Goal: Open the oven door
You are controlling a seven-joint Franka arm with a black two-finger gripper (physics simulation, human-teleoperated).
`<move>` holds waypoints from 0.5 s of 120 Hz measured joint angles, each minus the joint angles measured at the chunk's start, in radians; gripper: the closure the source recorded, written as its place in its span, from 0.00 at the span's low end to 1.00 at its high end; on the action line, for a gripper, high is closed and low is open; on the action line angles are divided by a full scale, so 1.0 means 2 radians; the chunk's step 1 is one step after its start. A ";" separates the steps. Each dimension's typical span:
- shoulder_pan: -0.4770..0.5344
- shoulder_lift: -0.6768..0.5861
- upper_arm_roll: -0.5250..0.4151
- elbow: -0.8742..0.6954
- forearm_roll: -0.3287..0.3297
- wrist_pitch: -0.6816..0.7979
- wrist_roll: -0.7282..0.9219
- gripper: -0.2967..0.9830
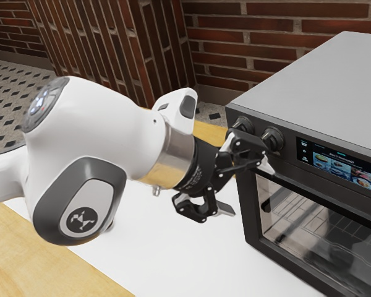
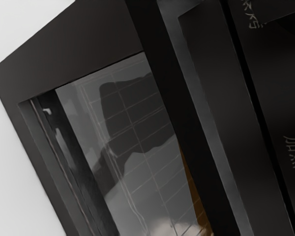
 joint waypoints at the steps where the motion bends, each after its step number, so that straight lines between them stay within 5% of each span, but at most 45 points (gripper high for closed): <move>1: 0.001 0.000 0.000 0.000 0.000 0.000 -0.001 0.23; 60: 0.014 0.023 0.000 0.002 0.003 0.015 -0.023 0.23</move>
